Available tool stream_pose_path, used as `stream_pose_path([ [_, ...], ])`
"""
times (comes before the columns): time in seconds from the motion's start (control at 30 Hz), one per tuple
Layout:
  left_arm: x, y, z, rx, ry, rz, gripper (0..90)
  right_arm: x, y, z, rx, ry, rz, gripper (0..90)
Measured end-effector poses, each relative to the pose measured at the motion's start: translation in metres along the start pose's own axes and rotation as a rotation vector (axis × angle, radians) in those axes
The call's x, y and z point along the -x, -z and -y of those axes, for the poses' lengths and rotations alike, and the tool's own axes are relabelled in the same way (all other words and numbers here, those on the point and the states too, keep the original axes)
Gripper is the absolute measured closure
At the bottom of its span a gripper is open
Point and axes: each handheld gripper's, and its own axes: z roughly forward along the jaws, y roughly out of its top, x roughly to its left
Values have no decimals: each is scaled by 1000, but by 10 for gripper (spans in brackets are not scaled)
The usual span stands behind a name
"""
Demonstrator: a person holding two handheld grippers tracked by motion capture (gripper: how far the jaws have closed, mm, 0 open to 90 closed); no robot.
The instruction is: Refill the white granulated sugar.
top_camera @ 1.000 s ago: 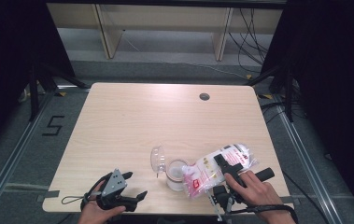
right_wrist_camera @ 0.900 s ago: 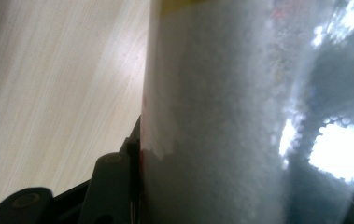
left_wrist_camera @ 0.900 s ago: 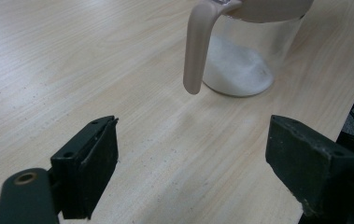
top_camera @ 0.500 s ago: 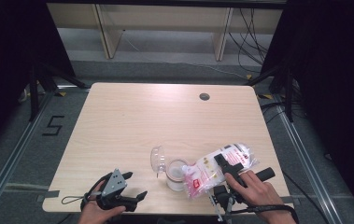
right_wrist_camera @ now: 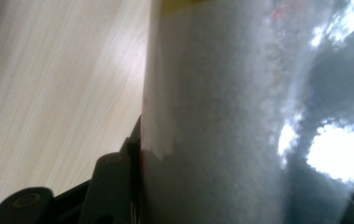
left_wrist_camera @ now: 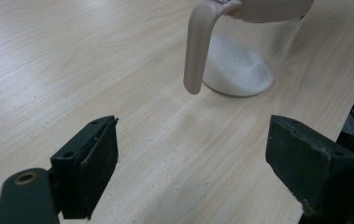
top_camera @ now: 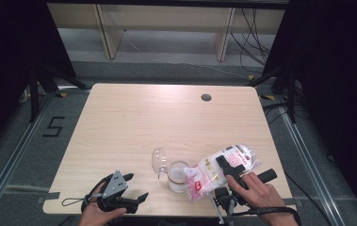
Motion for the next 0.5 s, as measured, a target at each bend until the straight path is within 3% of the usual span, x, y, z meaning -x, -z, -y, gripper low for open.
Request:
stream_pose_path([
  [0.37,0,0,0,0,0,-2,168,0,0,0,-3,7,-7,558],
  [0.47,0,0,0,1,0,-2,168,2,0,1,14,20,10,558],
  [0.5,0,0,0,0,0,-2,168,0,0,1,1,10,-7,558],
])
